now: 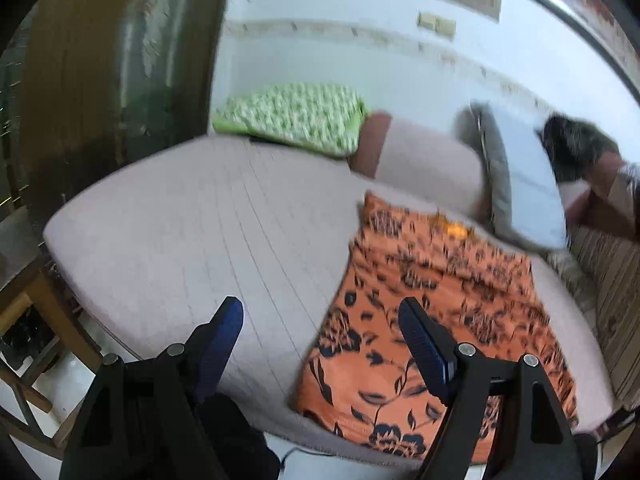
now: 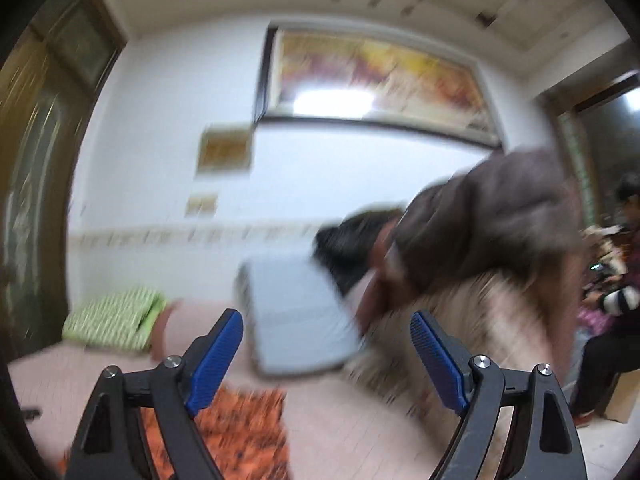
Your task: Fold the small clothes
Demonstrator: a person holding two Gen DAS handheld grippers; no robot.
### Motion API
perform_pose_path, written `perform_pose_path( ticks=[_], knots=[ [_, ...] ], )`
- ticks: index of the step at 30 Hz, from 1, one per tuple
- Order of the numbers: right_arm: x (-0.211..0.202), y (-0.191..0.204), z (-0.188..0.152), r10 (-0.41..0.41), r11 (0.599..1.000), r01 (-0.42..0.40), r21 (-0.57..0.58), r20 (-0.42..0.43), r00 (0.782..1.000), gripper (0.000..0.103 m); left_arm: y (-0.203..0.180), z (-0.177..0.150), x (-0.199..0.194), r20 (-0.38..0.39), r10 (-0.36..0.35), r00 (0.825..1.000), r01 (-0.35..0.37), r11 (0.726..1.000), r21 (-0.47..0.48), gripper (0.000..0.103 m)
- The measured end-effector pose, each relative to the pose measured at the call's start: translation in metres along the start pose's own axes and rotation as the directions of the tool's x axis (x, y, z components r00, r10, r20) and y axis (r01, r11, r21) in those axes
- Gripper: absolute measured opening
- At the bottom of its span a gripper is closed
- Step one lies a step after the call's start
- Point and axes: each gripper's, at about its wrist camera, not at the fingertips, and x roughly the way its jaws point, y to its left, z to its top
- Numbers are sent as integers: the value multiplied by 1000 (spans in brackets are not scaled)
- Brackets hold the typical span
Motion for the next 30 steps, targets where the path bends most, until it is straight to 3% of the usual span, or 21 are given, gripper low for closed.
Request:
perform_pose_path(
  ticks=[2,4,5,6,7,8,9,10,11,13,15,19,20,21,22,23,25,27,28,29,30],
  knots=[
    [-8,-10,8,6,999,-7,50,18,1000,103,1,0,4,-7,14,1000,-14,1000,-18,92],
    [13,-13,-7,75,995,-64,79,-139,987,103,2,-3,21,-82,9,997,-12,999,-30,92],
    [32,-13,-26,120,990,-95,106,-262,957,103,2,-7,33,-140,-6,990,2,1000,-29,92],
    [56,-12,-56,184,979,-128,162,-406,895,103,1,-12,44,-195,0,981,-5,1000,-26,92],
    [79,-12,-93,256,960,-146,239,-538,803,103,-1,-18,59,-261,8,965,-14,1000,-22,92],
    [94,-13,-123,303,943,-137,303,-616,727,102,-1,-23,67,-299,6,954,-9,1000,-10,92],
    [112,-14,-167,354,917,-81,390,-705,614,98,-1,-28,76,-336,18,942,-18,1000,5,92],
    [120,-14,-189,384,902,-57,428,-734,561,89,0,-30,81,-348,31,937,-31,999,6,92],
    [132,-10,-221,399,894,-19,448,-777,486,84,2,-32,85,-353,34,935,-38,999,-3,92],
    [145,-1,-255,398,897,20,441,-828,396,77,6,-35,93,-373,43,927,-50,999,-10,92],
    [152,9,-274,404,896,43,442,-853,331,77,1,-37,99,-375,64,925,-56,998,32,92],
    [158,31,-300,335,938,15,347,-914,228,76,-10,-47,111,-407,68,911,-35,995,89,92],
    [159,33,-317,350,932,25,362,-915,200,69,-11,-50,116,-442,79,894,-28,992,122,92],
    [159,32,-326,365,926,37,376,-917,162,22,-13,-55,123,-479,81,874,-11,989,146,83],
    [155,27,-328,386,916,51,397,-910,150,10,-10,-58,126,-511,64,857,9,990,140,16],
    [150,21,-325,441,890,61,453,-886,144,8,-4,-61,130,-556,31,830,26,995,95,7],
    [135,8,-308,497,852,86,517,-849,177,4,5,-52,119,-551,-29,834,46,999,17,7],
    [115,-13,-283,525,821,108,560,-816,243,3,7,-42,98,-492,-76,867,82,997,-9,7],
    [107,-23,-274,514,824,116,555,-817,263,3,6,-40,90,-463,-63,884,77,997,12,7],
    [103,-34,-272,464,854,127,505,-848,256,3,7,-42,91,-461,-45,886,57,998,14,9],
    [103,-41,-278,405,885,144,443,-885,230,3,8,-47,100,-492,-34,870,40,999,1,10]
  ],
)
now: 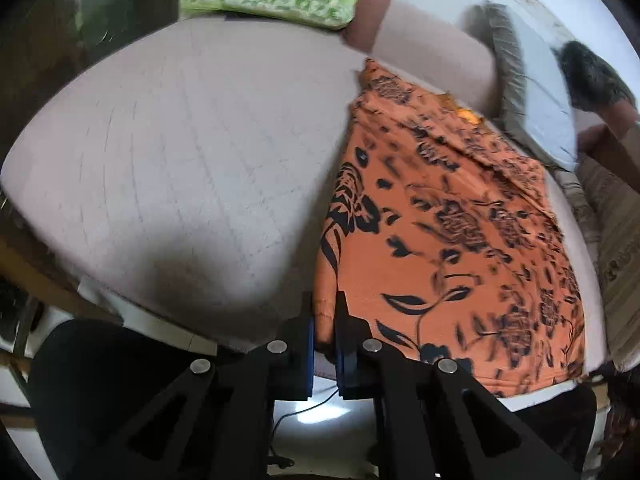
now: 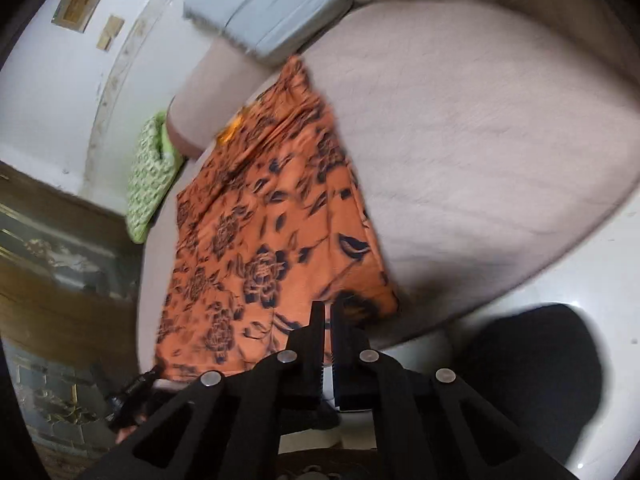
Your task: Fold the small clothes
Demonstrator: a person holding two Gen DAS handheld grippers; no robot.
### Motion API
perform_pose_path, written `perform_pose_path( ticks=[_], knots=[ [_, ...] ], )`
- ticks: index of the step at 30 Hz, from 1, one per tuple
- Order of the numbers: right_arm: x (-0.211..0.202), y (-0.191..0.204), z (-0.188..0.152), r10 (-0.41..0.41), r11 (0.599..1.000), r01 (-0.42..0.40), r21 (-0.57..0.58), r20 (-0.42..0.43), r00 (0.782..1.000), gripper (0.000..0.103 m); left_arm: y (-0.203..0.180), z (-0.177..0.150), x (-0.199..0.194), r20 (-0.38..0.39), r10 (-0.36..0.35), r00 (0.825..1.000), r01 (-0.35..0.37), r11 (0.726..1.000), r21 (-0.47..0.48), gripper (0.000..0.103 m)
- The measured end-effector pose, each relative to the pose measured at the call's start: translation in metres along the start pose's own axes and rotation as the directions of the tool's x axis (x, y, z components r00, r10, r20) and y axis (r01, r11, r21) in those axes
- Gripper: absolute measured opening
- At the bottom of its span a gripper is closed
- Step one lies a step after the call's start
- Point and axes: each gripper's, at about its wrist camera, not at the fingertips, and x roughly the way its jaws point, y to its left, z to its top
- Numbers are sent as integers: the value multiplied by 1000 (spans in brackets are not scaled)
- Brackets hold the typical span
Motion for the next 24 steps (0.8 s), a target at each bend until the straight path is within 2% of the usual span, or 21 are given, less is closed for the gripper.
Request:
perform_pose_path(
  ticks=[1,2,3,4,5,6,7,8,9,11,12,14,15,16,17,18,19,20,21,22,24],
  knots=[
    [4,-10,0,-83,996,83,15,-10,996,7,4,-1,22,-90,25,996,-28,999,-24,11],
    [3,-22,0,-137,989,137,61,-3,991,7,8,-2,33,-142,31,989,-38,998,-49,14],
    [-3,-28,-1,-114,990,112,86,14,993,7,12,-3,34,-142,8,990,-20,996,-84,15],
    [-11,-27,-2,-76,993,71,96,52,996,7,15,-1,26,-99,-10,995,-1,994,-111,16],
    [-19,-23,-2,-66,995,57,86,97,993,7,16,0,15,-35,4,999,-8,993,-121,28],
    [-25,-16,-2,-72,996,64,57,141,987,18,15,2,5,26,45,999,-41,992,-118,40],
    [-26,-7,0,-74,997,72,20,160,984,48,13,4,-1,72,73,995,-65,992,-112,67],
    [-25,2,3,-75,996,81,-29,171,982,72,10,5,-4,113,70,991,-60,994,-92,76],
    [-22,12,7,-68,993,84,-82,180,981,96,7,5,-3,117,70,991,-62,995,-75,78],
    [-16,23,5,-45,990,66,-127,163,986,95,0,5,6,78,65,995,-62,997,-44,78],
    [-2,28,9,-53,985,73,-157,125,991,95,-3,4,14,58,63,996,-61,998,-31,78],
    [38,38,12,-114,976,125,-176,69,991,95,-10,2,33,-5,104,995,-104,995,0,78],
    [54,36,12,-121,978,122,-171,12,993,94,-13,0,42,-50,120,991,-119,992,29,78],
    [72,35,10,-87,984,78,-162,-47,995,84,-16,-2,51,-89,121,989,-116,991,59,78],
    [83,33,6,-54,989,40,-141,-91,994,69,-15,-3,50,-78,108,991,-104,993,51,65],
    [86,33,3,-67,989,55,-137,-90,994,55,-14,-2,46,-76,78,994,-75,996,39,42],
    [81,31,2,-8,993,-4,-119,-97,995,29,-14,0,40,-78,37,996,-35,999,36,8],
    [75,26,1,85,994,-92,-63,-101,991,4,-13,3,33,-65,2,998,-1,1000,29,6],
    [64,21,1,124,992,-126,-23,-72,990,7,-11,2,25,-38,-3,999,4,1000,24,6],
    [53,18,2,125,992,-126,-22,-32,992,7,-11,3,20,-12,-4,1000,5,1000,24,6],
    [45,5,7,140,990,-140,12,7,990,12,-10,-1,31,-36,15,999,-15,1000,6,8]
  ],
)
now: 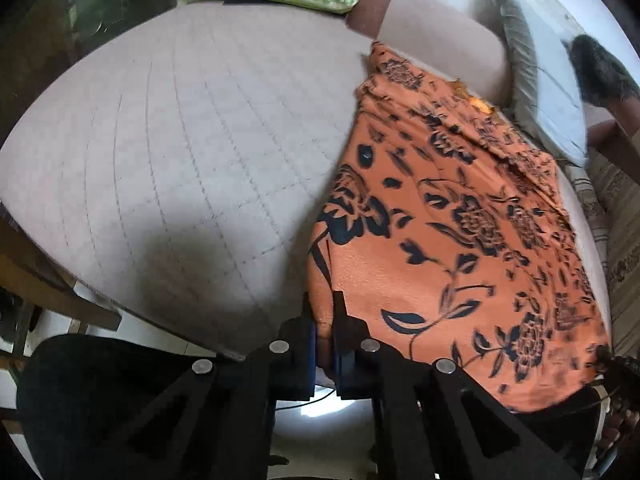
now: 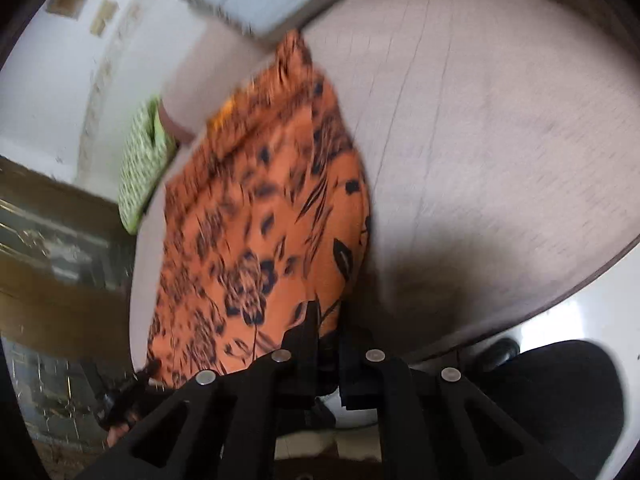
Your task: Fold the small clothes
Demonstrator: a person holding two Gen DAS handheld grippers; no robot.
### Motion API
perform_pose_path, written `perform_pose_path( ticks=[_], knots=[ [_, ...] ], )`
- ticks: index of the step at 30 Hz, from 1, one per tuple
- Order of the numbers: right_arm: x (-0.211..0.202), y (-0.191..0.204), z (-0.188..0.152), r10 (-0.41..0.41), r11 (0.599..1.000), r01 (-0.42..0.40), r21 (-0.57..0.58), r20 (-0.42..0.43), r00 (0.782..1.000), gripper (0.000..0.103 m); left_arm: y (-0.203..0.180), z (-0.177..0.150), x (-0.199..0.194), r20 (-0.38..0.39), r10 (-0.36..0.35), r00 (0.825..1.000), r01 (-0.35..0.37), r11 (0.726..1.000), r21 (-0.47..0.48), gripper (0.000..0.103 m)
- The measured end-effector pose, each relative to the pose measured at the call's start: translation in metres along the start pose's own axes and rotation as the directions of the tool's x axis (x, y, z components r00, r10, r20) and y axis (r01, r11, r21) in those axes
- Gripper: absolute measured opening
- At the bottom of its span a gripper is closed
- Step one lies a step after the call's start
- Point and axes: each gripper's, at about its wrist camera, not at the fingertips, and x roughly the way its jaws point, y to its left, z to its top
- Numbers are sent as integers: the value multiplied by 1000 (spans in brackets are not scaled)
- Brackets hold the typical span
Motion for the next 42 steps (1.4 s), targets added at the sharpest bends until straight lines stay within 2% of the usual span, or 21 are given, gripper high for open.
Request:
perform_pose_path(
  ticks=[1,3,5,6,7,9,10,11,12,14,15,16,20,25,32,35,36,37,38,39,42],
  knots=[
    [3,-6,1,-39,999,39,14,-11,999,12,3,-1,11,-52,8,999,-9,1000,-12,11],
    [10,-11,2,-115,993,116,23,-64,991,22,2,-2,9,-35,2,999,-3,1000,-17,17],
    [6,0,-1,-77,997,76,-33,-46,996,55,0,2,3,-32,8,999,-8,1000,-16,75],
    [0,8,-1,-62,996,61,-65,-16,998,86,-2,2,-1,-5,13,1000,-13,1000,-20,80],
    [-4,15,0,-79,992,81,-93,23,997,95,-2,5,-6,28,5,1000,-5,1000,-18,81],
    [6,19,4,-132,982,133,-133,14,991,94,-7,4,0,51,54,997,-55,998,12,82],
    [12,13,3,-163,978,159,-133,-22,986,94,-11,2,8,20,84,996,-85,995,55,51],
    [25,11,4,-176,979,166,-119,-79,981,91,-12,2,14,-13,78,997,-77,994,76,7],
    [31,11,2,-191,974,178,-138,-93,977,88,-13,1,13,-21,58,998,-57,996,73,6],
    [32,13,1,-137,985,120,-123,-141,980,58,-15,4,8,-30,22,999,-20,997,73,5],
    [31,7,3,-35,999,26,-47,-187,982,7,-14,8,7,-35,-1,999,3,998,60,5],
    [27,5,6,23,1000,-25,-8,-197,980,6,-12,12,3,-33,-43,999,44,998,35,5],
    [5,12,27,183,983,-180,28,-164,969,6,-25,44,-17,44,-133,990,132,991,28,5],
    [-10,31,78,397,917,-393,61,-62,916,6,-43,98,-38,148,-246,958,241,969,57,5],
    [23,90,215,431,902,-430,-34,51,901,6,-86,254,-1,251,-295,922,280,955,97,5],
    [73,100,277,362,932,-361,-24,96,927,8,-104,324,54,279,-265,923,269,963,26,12],
    [98,94,292,313,949,-314,1,72,947,12,-109,341,78,239,-250,938,254,967,14,19],
    [128,86,303,215,976,-216,14,23,976,30,-114,358,116,170,-165,972,168,986,-3,44],
    [145,76,305,123,992,-123,37,2,992,49,-115,365,144,129,-70,989,73,997,-22,58],
    [160,64,303,53,996,-53,68,2,999,89,-112,367,162,101,-14,995,17,999,-37,58],
    [150,53,285,102,993,-106,54,84,991,89,-89,364,164,130,-24,991,34,996,-79,58]
  ],
)
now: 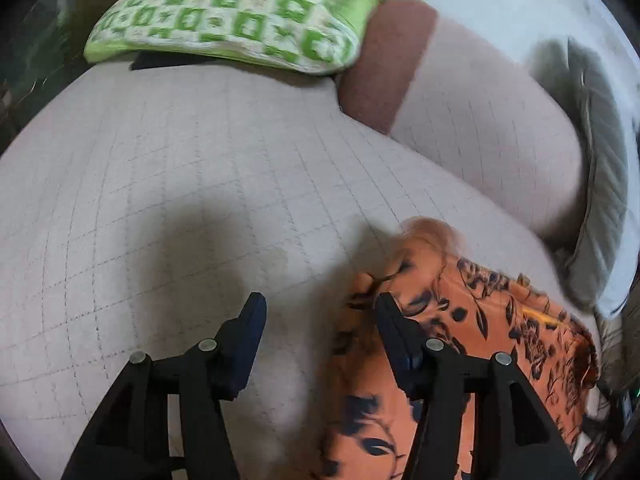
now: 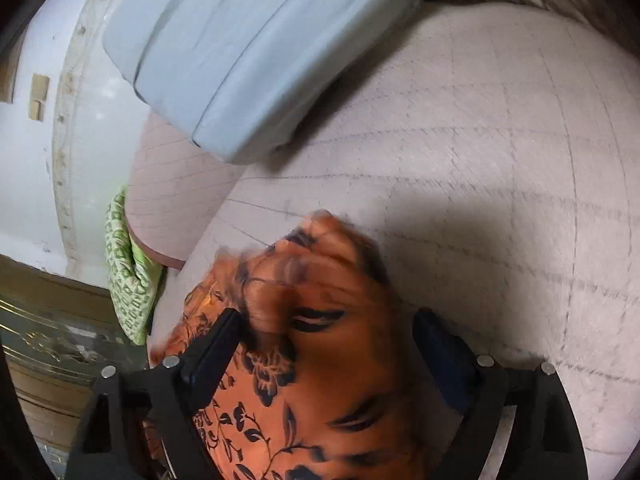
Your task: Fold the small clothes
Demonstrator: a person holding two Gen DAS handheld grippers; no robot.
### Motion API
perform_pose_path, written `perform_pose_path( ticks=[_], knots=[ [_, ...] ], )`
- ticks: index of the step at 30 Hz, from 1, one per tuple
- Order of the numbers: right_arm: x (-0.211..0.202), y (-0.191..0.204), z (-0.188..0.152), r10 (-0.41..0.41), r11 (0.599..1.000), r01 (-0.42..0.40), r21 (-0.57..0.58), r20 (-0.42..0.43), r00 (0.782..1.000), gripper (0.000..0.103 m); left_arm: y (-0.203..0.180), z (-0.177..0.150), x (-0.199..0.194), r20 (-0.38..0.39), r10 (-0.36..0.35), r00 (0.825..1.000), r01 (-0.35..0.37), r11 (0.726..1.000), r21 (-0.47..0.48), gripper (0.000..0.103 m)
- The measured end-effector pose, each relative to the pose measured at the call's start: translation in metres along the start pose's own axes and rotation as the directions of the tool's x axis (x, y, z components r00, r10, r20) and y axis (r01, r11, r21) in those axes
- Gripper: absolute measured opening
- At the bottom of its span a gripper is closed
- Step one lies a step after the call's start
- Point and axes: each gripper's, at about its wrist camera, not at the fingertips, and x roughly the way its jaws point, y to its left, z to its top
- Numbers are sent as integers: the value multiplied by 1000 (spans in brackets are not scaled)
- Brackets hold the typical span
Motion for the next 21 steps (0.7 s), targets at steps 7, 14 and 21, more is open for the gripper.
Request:
perform_pose_path(
  ticks=[7,14,21],
  knots=[
    [-51,-1,-34,-114,984,119,-135,45,992,90,18,-51,-60,63,-64,996,58,995,86,77],
    [-10,27,-74,-152,948,91,-305,-183,971,93,-23,-117,-16,-83,-7,997,26,970,240,58],
    [-17,56,-73,-218,937,139,-321,-225,950,24,-50,-94,-53,-129,6,992,19,981,191,14]
  ],
)
